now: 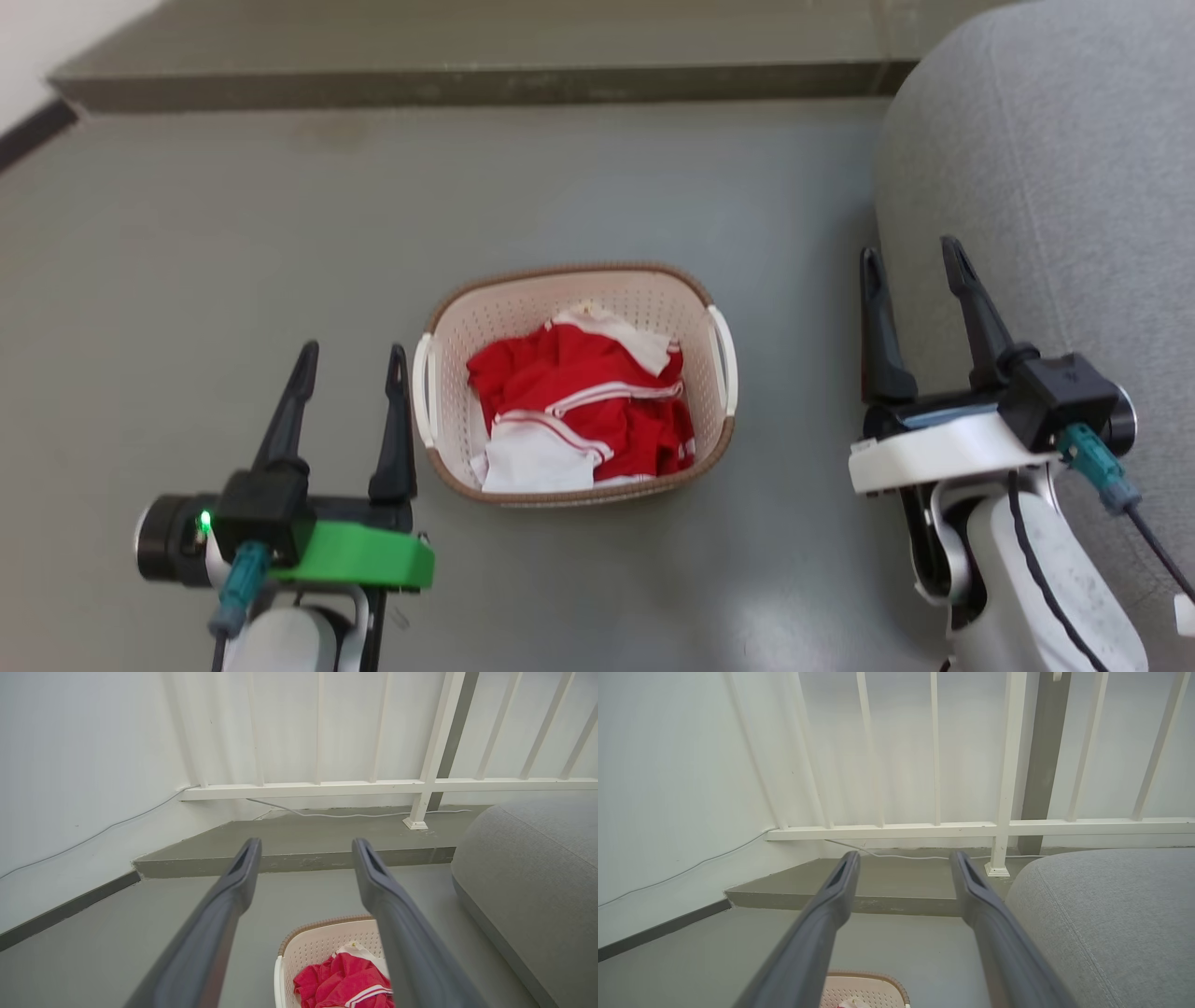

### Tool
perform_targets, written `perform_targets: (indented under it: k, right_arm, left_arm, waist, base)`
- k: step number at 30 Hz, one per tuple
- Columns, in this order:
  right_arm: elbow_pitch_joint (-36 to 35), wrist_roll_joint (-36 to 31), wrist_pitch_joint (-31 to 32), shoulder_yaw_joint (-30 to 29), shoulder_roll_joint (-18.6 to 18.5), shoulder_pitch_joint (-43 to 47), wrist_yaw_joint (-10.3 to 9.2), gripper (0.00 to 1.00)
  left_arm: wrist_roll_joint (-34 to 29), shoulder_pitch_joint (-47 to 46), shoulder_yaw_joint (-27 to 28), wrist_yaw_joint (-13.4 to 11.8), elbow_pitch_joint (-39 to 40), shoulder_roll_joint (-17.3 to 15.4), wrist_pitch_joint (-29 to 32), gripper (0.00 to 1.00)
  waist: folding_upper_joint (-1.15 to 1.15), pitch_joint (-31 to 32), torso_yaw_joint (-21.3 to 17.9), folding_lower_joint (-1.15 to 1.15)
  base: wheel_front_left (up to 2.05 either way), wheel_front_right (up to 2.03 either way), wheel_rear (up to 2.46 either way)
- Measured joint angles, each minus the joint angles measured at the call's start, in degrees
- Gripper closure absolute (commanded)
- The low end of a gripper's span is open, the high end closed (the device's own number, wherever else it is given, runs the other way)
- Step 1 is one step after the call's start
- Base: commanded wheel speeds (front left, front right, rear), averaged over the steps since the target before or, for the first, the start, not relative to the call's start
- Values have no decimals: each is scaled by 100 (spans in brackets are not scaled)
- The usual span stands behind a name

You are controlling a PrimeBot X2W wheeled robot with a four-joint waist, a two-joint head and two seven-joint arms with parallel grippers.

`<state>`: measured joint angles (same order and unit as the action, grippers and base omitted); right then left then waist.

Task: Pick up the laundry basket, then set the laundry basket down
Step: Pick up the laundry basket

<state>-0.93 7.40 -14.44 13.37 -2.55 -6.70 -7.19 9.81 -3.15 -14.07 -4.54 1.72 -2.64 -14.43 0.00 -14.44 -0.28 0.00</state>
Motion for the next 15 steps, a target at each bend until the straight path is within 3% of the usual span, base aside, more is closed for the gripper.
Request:
perform_targets:
  k: [15]
  right_arm:
    - [994,1,-16,-32,-37,-1376,3,0]
  left_arm:
    - [55,-1380,69,24,-1170,30,-1,0]
  waist:
    - [0,-1281,78,0]
  base:
    - [0,0,0]
